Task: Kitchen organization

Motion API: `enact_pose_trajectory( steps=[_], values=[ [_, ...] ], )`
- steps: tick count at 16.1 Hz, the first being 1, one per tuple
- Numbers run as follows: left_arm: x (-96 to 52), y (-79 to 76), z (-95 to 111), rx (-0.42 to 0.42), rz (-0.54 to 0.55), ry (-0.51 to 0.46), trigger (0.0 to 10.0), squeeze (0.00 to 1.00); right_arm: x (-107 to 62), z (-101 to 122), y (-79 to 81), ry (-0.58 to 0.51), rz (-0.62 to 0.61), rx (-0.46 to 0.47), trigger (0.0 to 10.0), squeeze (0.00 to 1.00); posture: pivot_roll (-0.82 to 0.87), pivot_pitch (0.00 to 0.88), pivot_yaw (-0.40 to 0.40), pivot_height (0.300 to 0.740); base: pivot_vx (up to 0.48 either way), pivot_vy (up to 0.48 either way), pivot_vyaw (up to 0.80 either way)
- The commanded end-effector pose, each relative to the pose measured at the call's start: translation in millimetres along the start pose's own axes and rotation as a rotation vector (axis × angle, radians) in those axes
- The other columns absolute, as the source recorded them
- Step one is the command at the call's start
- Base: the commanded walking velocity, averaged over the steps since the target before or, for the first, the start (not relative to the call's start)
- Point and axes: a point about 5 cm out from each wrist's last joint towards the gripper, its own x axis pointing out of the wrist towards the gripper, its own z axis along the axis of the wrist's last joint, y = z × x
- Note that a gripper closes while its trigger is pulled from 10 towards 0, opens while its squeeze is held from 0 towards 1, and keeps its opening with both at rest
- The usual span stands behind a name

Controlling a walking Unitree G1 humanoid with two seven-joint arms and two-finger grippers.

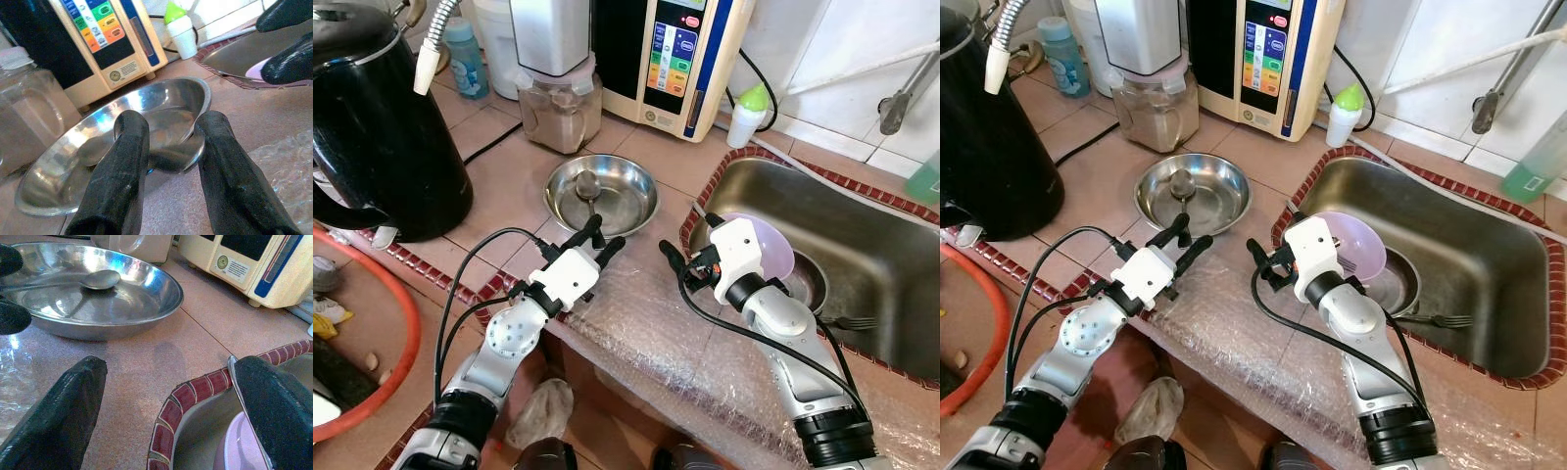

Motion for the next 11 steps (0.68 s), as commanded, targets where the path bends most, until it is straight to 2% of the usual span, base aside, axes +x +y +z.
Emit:
enact_pose_trajectory(
  steps=[1, 4, 8, 11],
  values=[
    [0.3, -8.3, -4.5, -0.004, -0.048, 0.024, 0.0, 0.00, -2.1, 1.5, -3.8, -0.008, -0.008, -0.006, 10.0, 0.00, -0.03, 0.075, -0.029, 0.740, 0.000, 0.000, 0.00],
    [3.0, -10.0, -2.3, -0.007, -0.060, 0.004, 0.0, 0.00, -1.2, 2.5, -8.5, -0.011, -0.017, -0.009, 10.0, 0.00, -0.03, 0.072, -0.030, 0.740, 0.000, 0.000, 0.00],
    [2.5, -9.7, 5.4, -0.018, -0.042, -0.033, 0.0, 0.00, 1.0, 3.0, -6.0, -0.015, -0.010, -0.009, 10.0, 0.00, -0.02, 0.065, -0.034, 0.740, 0.000, 0.000, 0.00],
    [-1.1, -7.0, 20.5, -0.025, -0.024, -0.091, 0.0, 0.00, 3.3, 4.3, -6.2, -0.021, -0.010, -0.010, 10.0, 0.00, -0.02, 0.062, -0.036, 0.740, 0.000, 0.000, 0.00]
  ],
)
